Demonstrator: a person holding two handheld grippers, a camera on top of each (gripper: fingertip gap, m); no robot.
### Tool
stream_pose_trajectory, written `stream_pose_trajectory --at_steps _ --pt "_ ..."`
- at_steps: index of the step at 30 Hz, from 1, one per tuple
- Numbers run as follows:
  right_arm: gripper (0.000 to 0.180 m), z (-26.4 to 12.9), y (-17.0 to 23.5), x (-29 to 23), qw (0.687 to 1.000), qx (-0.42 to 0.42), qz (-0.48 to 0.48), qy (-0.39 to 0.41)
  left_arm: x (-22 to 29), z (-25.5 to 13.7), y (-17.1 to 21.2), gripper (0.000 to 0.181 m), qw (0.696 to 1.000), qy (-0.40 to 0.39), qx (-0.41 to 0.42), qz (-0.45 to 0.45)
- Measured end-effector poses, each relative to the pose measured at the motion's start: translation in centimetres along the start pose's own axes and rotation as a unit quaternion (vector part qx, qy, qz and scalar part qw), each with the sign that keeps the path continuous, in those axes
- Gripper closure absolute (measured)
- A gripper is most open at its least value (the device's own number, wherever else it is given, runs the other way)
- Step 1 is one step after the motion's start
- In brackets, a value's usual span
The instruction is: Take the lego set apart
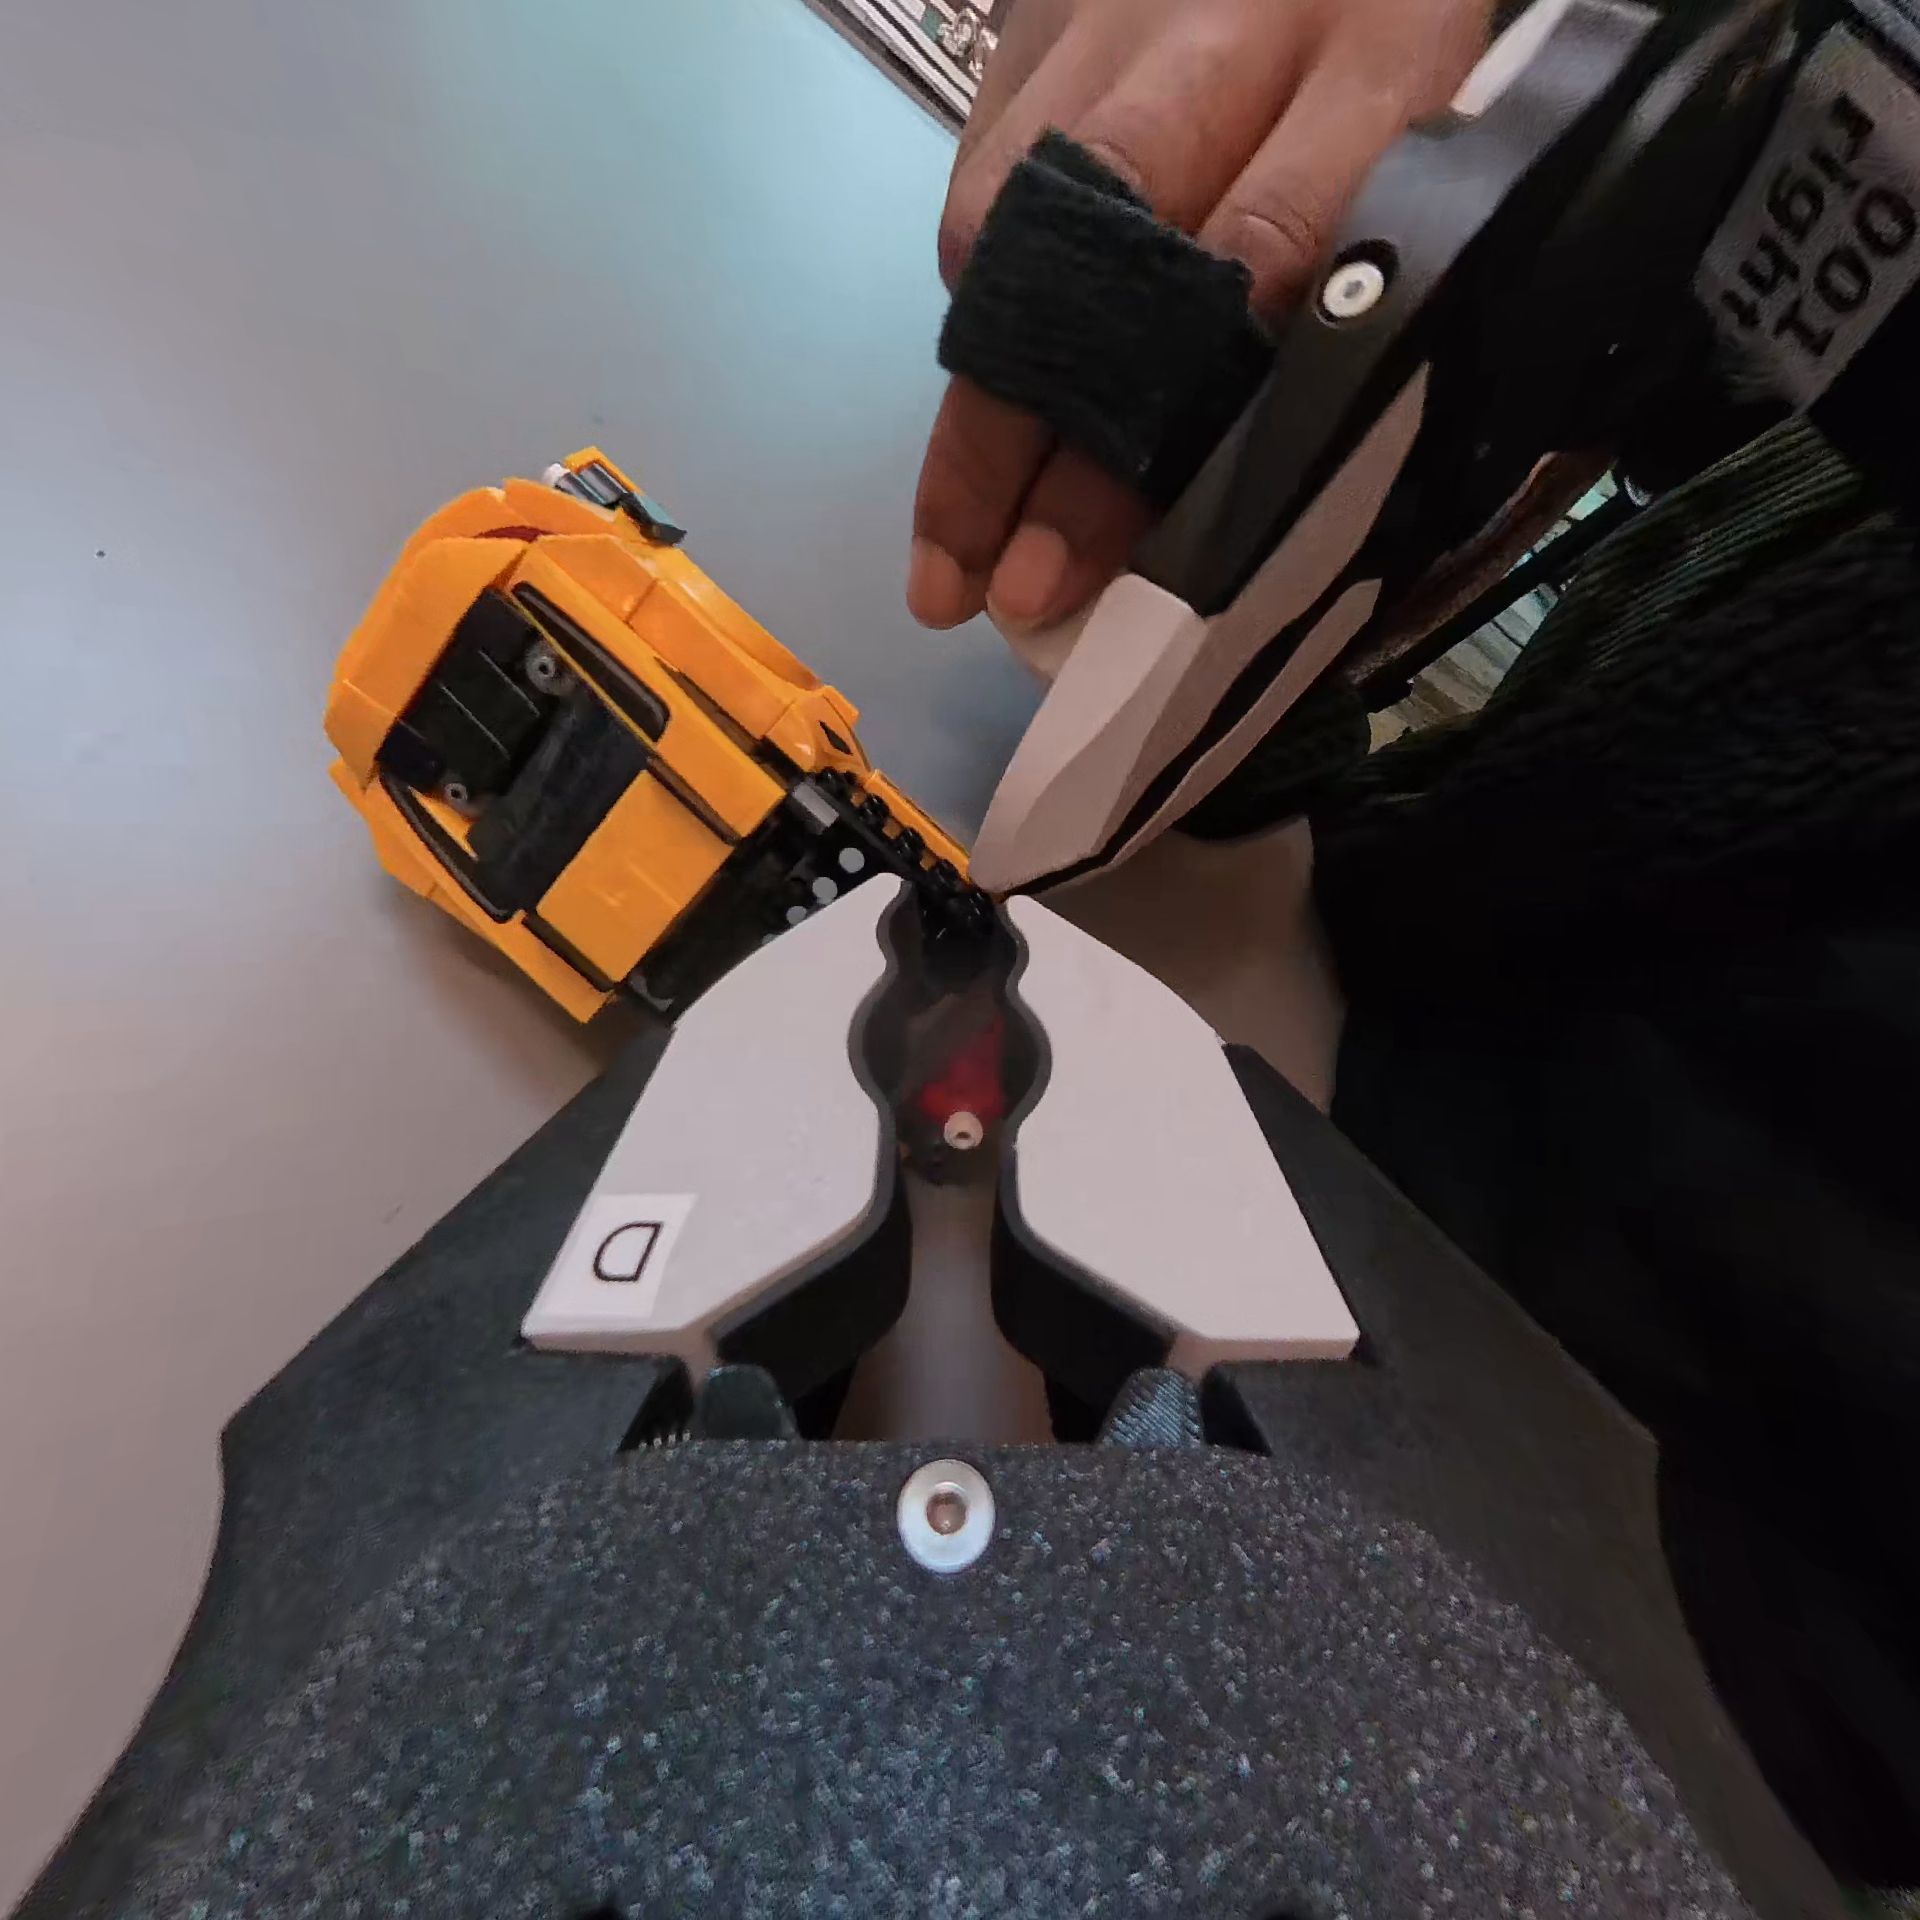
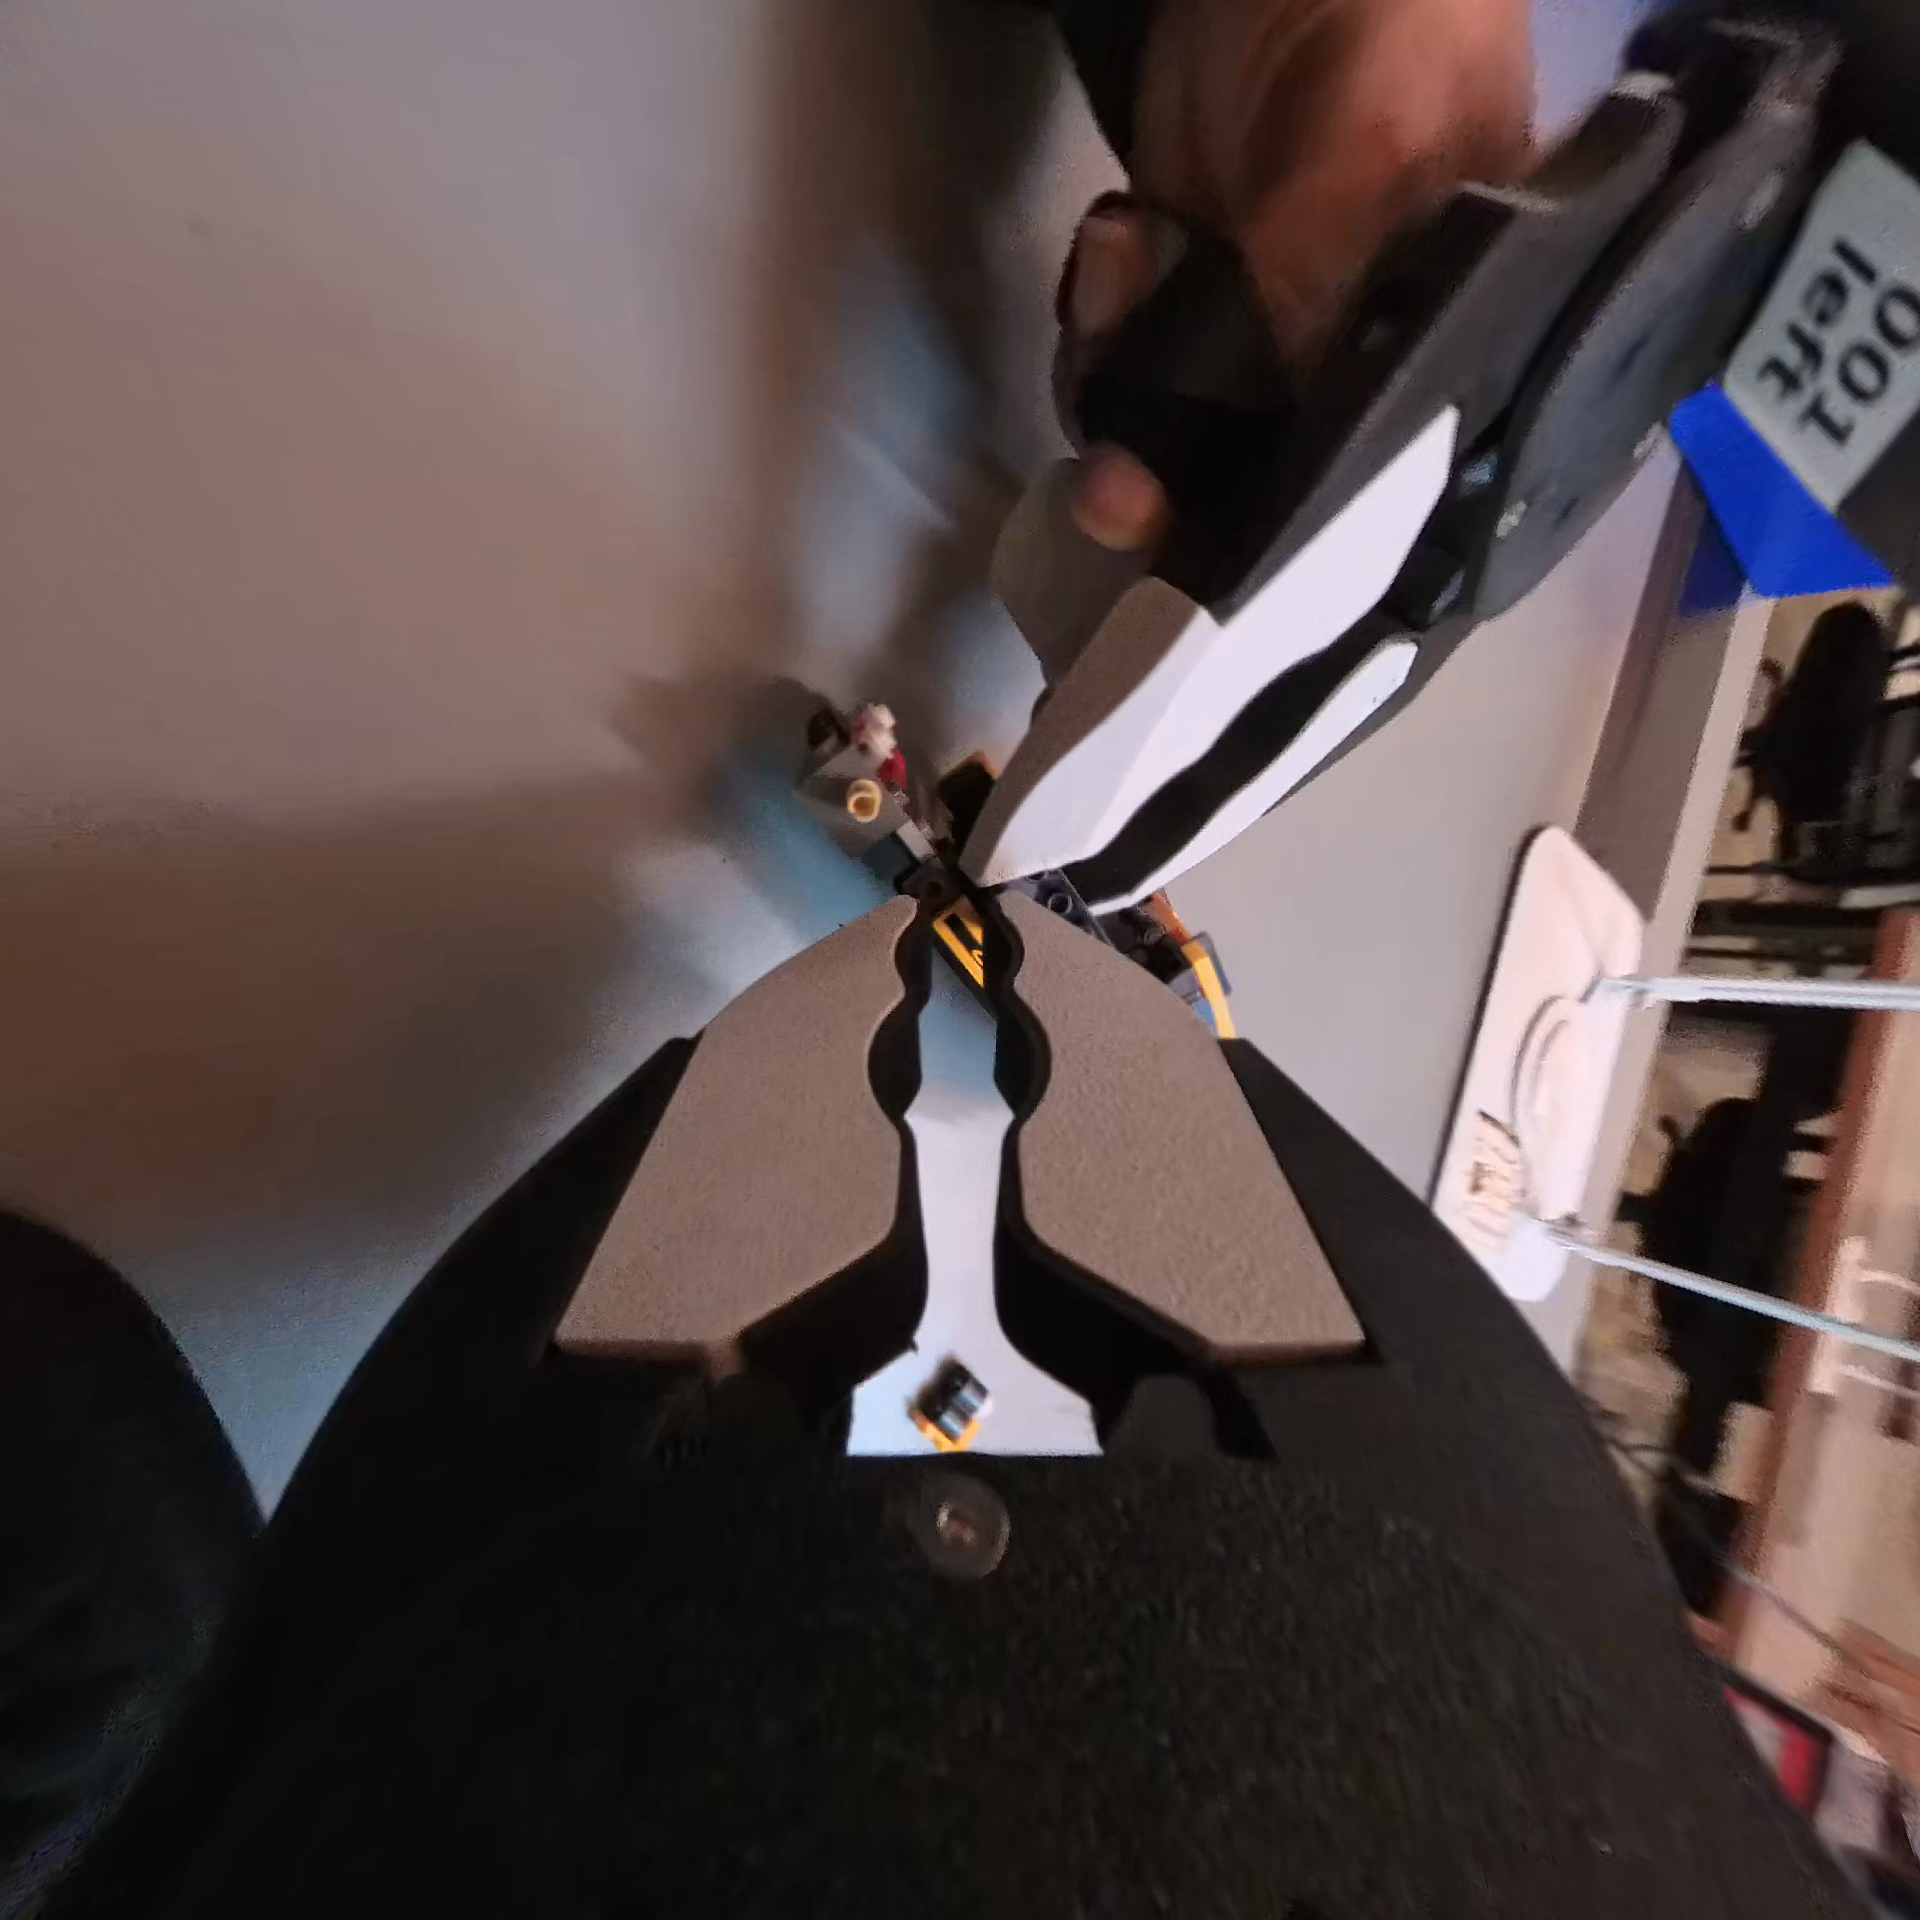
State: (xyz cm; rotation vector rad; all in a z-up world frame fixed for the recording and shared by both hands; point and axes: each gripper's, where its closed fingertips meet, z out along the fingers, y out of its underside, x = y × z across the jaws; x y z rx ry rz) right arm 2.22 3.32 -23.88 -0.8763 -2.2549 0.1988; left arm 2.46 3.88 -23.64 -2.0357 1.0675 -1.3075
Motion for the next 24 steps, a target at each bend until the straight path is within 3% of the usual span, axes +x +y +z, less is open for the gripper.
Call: stream_pose_trajectory --at_steps 7,12,13,19,22,24 --pt "0.173 0.6 0.0 -0.4 0.995 -0.038 -0.091 0.021 -0.1 0.1 0.5 0.168 1.0 -0.01 -0.015 0.025" --pt "0.173 1.1 0.3 0.0 0.994 -0.041 -0.076 0.07 -0.6 -0.2 0.5 0.168 0.999 -0.021 -0.017 0.029" --pt "0.18 1.2 0.5 0.0 0.994 -0.044 -0.066 0.074 -0.8 -0.3 0.5 0.167 0.999 -0.026 -0.016 0.031" --pt "0.18 0.2 3.0 2.9 0.982 -0.059 0.043 0.174 -1.5 -0.8 0.6 0.168 0.998 -0.04 -0.018 0.034" --pt "0.18 -0.5 4.0 2.9 0.978 -0.042 0.12 0.166 -2.0 -1.1 0.2 0.168 0.998 -0.054 -0.013 0.036" --pt "0.18 -0.2 4.1 1.9 0.963 -0.009 0.233 0.137 -2.1 -1.2 0.2 0.168 0.998 -0.058 -0.011 0.039"
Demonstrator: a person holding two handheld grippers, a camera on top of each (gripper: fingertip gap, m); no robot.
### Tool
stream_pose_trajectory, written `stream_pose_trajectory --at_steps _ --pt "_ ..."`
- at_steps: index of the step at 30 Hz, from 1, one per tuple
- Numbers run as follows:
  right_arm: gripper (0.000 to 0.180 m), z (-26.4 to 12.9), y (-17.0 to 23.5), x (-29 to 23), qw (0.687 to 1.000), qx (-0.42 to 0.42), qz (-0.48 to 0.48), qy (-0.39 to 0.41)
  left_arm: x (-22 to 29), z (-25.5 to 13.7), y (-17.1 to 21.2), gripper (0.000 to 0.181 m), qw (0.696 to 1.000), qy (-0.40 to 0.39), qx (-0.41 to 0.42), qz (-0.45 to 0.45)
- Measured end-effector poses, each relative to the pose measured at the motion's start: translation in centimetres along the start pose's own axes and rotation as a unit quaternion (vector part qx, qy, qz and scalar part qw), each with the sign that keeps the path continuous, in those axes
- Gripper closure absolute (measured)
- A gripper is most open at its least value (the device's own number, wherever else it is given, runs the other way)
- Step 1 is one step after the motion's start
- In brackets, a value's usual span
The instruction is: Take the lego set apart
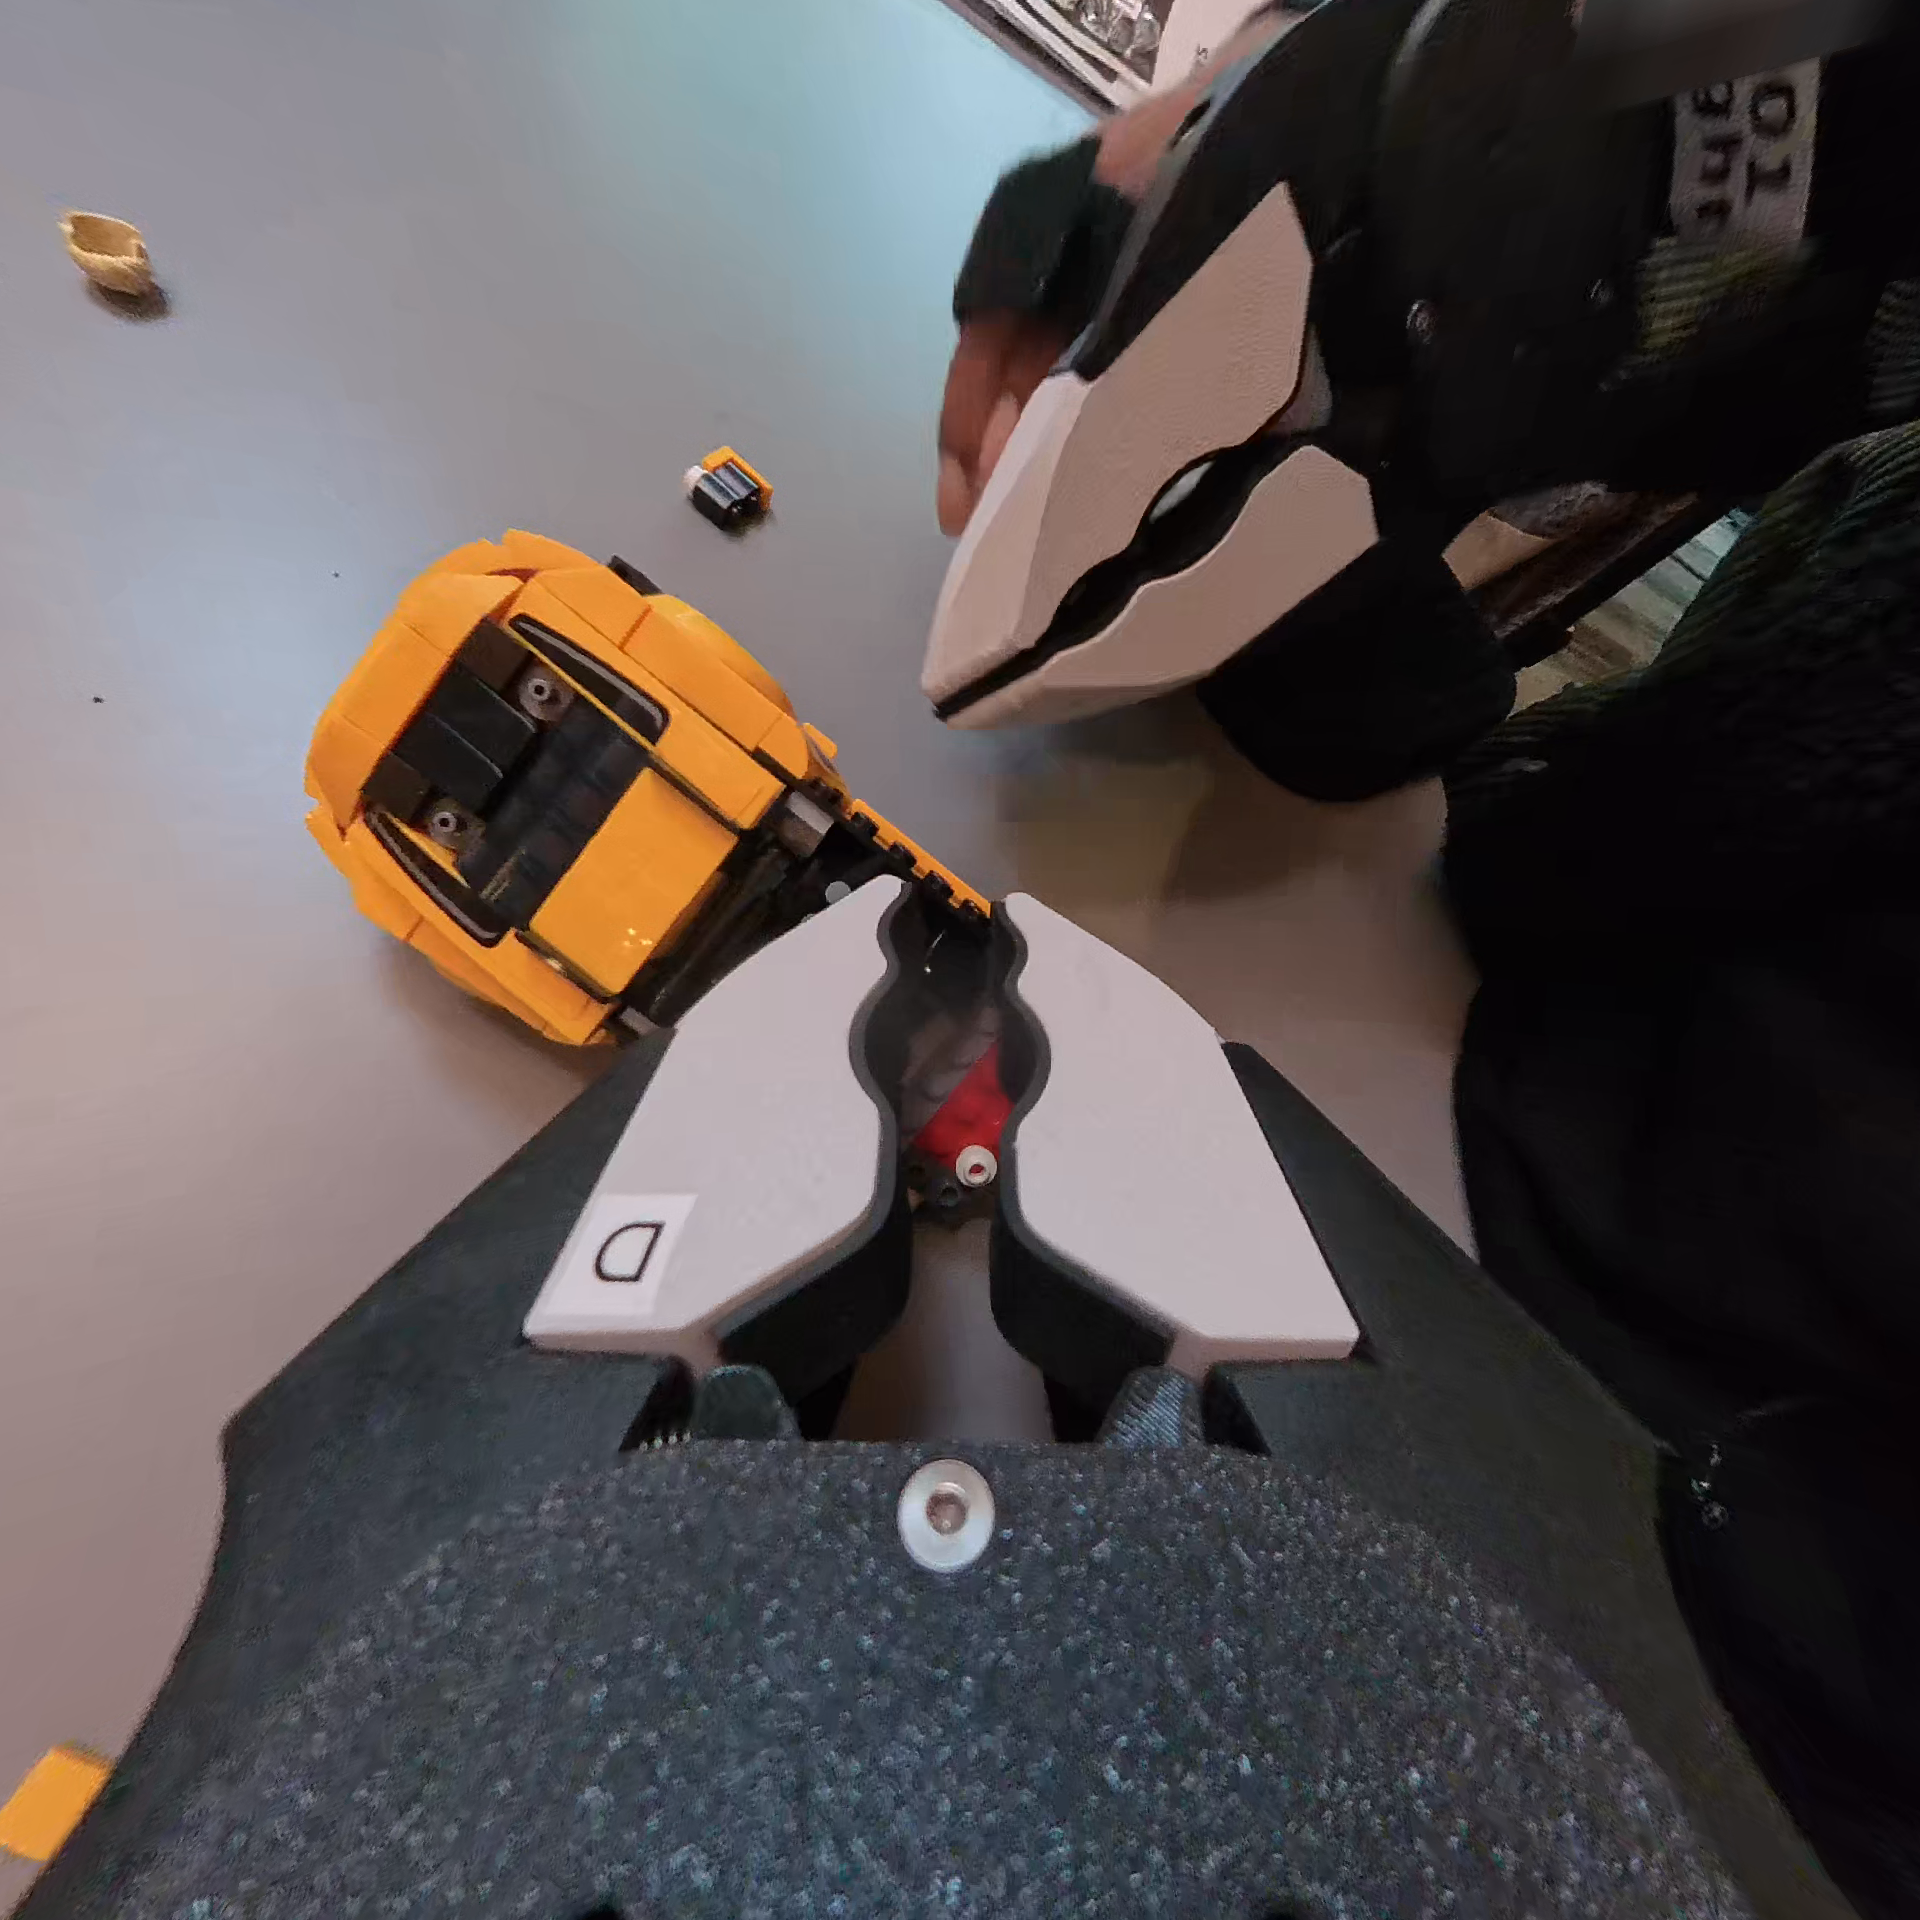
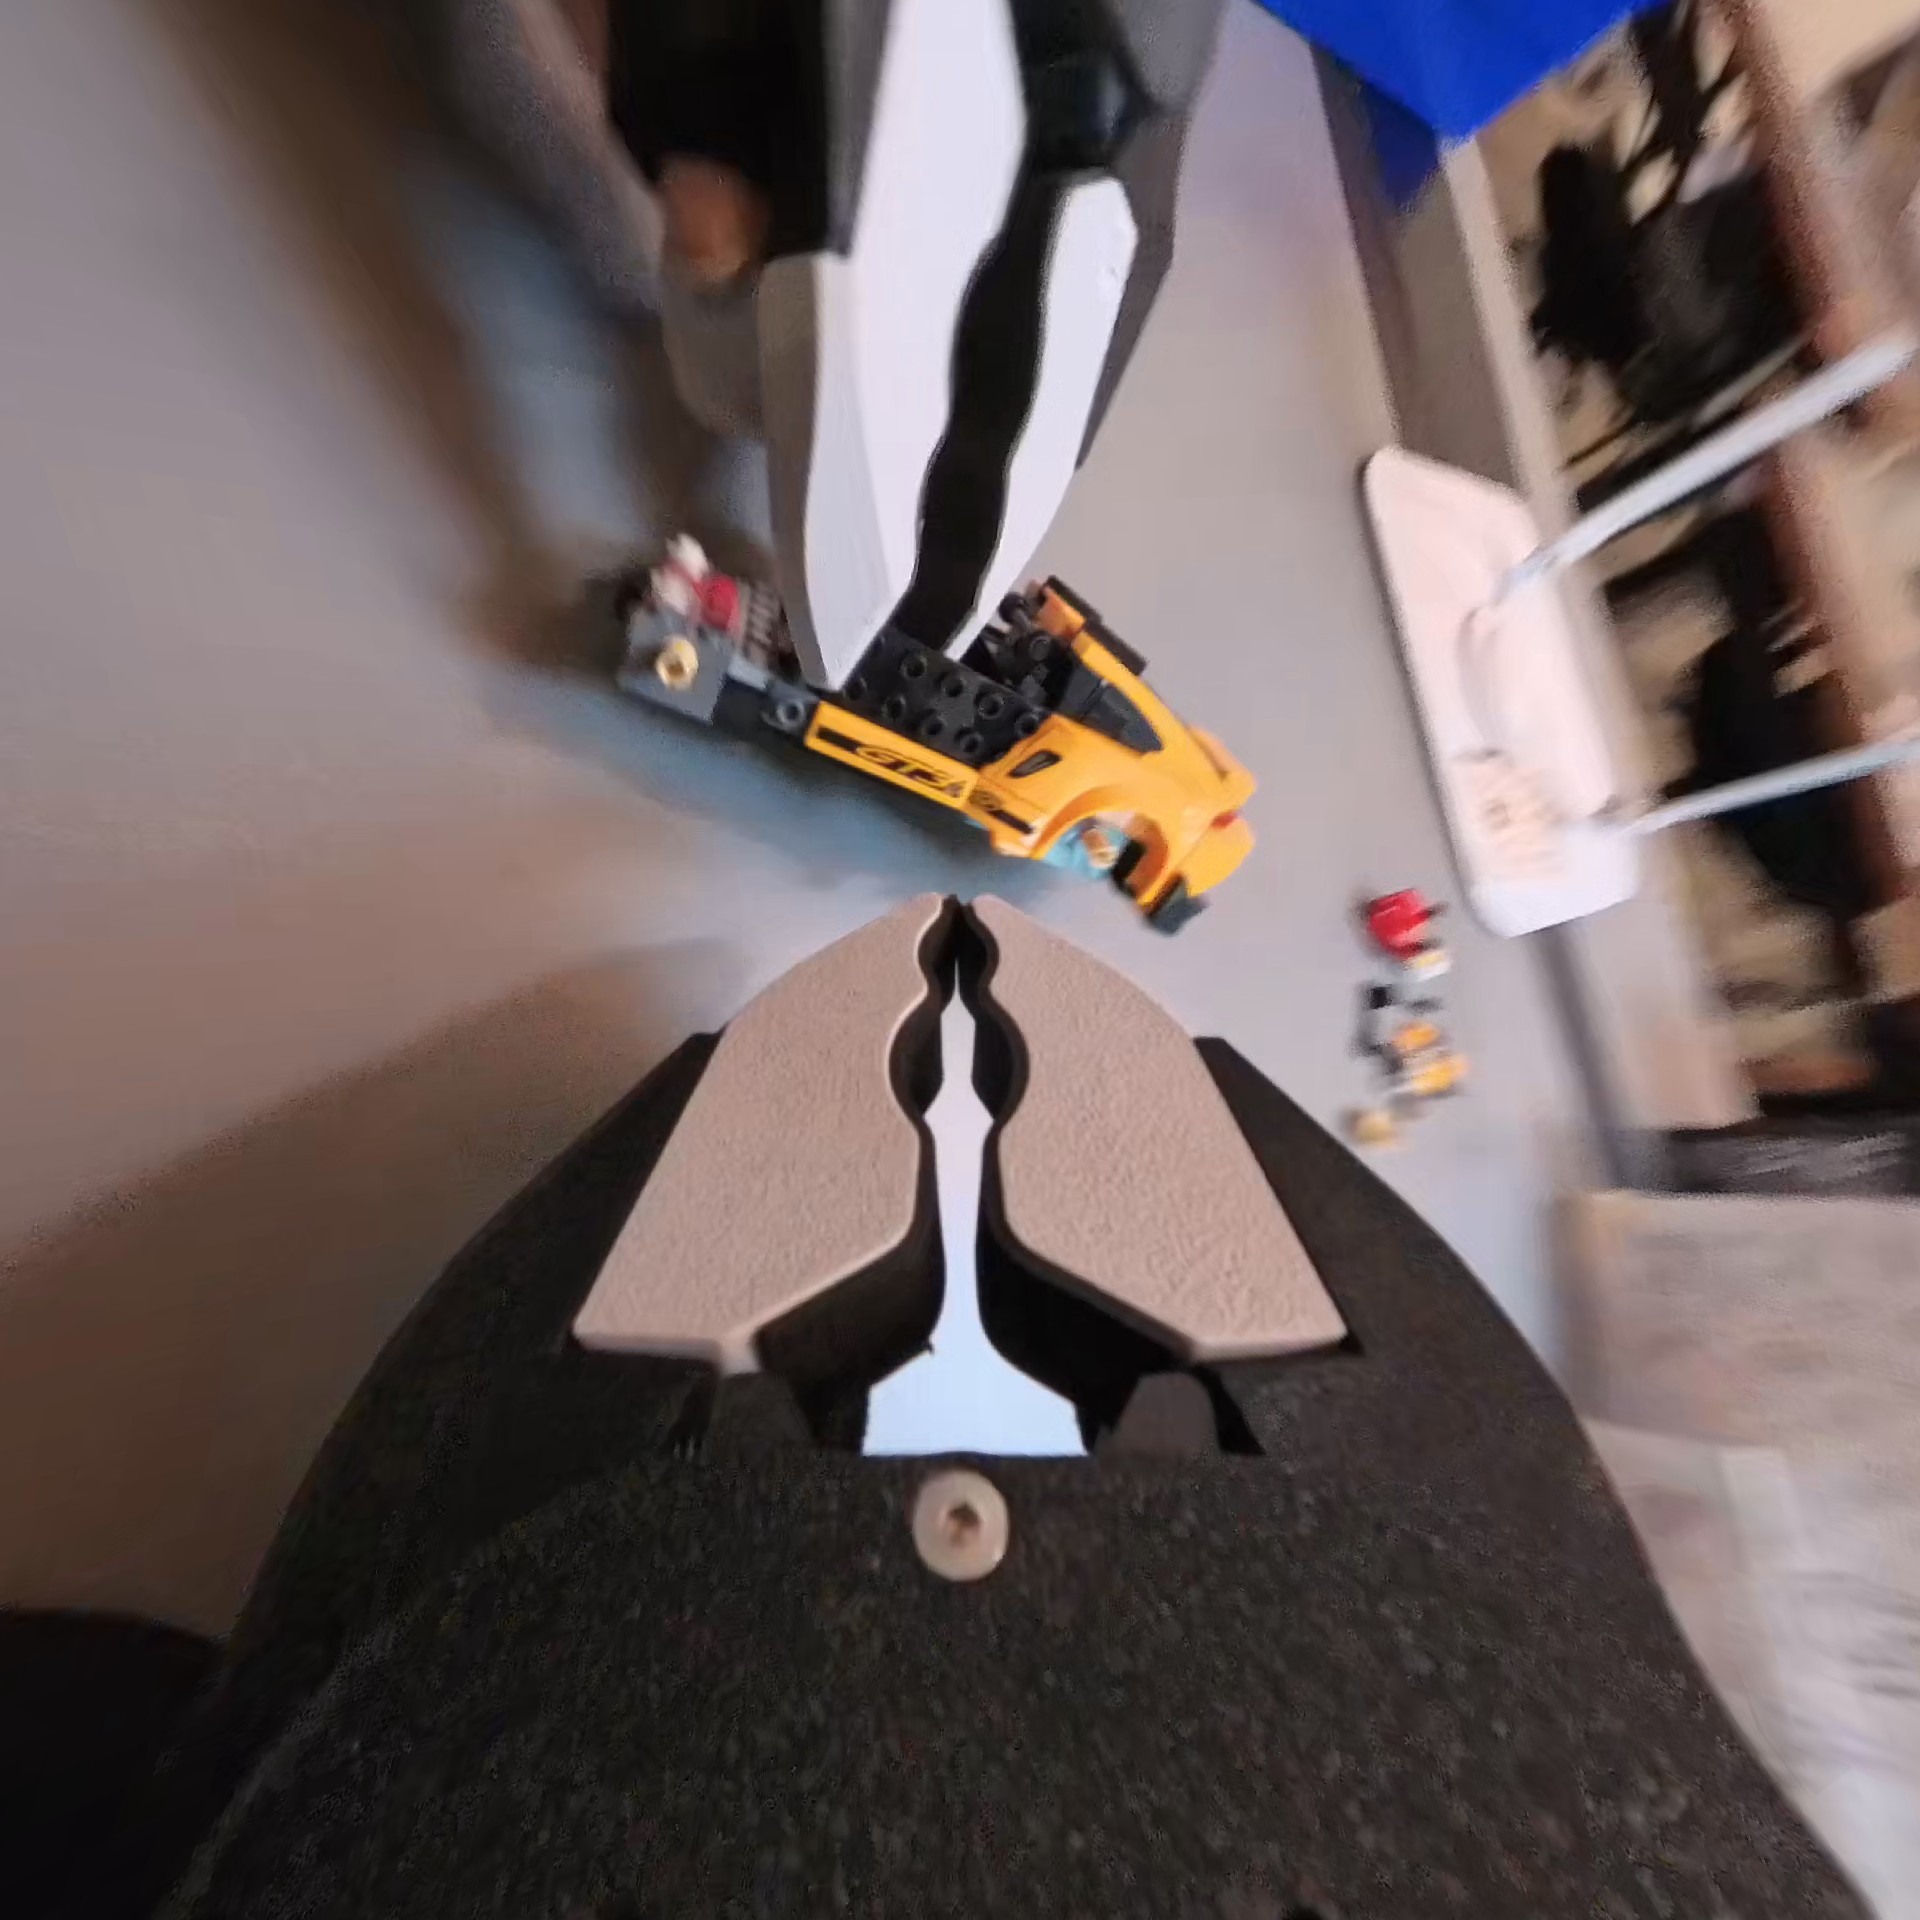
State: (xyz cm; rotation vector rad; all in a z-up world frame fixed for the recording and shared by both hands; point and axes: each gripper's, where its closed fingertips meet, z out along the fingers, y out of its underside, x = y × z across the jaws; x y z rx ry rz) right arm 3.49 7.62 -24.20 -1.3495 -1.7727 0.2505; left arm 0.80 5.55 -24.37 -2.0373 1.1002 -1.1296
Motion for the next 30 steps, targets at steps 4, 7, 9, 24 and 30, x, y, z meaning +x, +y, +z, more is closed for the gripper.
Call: stream_pose_trajectory --at_steps 4,7,9,24,30 --pt "0.172 0.0 -1.0 -0.7 0.931 0.051 0.351 -0.09 -0.1 0.4 -0.3 0.168 1.0 -0.025 0.006 0.015" --pt "0.168 0.3 -0.9 -0.2 0.852 0.07 0.505 -0.12 -0.2 0.7 -0.5 0.168 0.998 -0.048 0.014 0.027" --pt "0.166 0.8 -0.7 -0.2 0.804 0.074 0.573 -0.141 -0.2 0.9 -0.7 0.168 0.997 -0.064 0.022 0.032" --pt "0.173 2.4 -0.9 -0.3 0.603 0.081 0.746 -0.27 -0.2 1.3 -0.3 0.168 0.988 -0.123 0.022 0.086" --pt "0.174 2.3 -1.2 0.0 0.656 0.119 0.7 -0.255 -0.2 1.1 -0.4 0.167 0.988 -0.122 0.021 0.091"
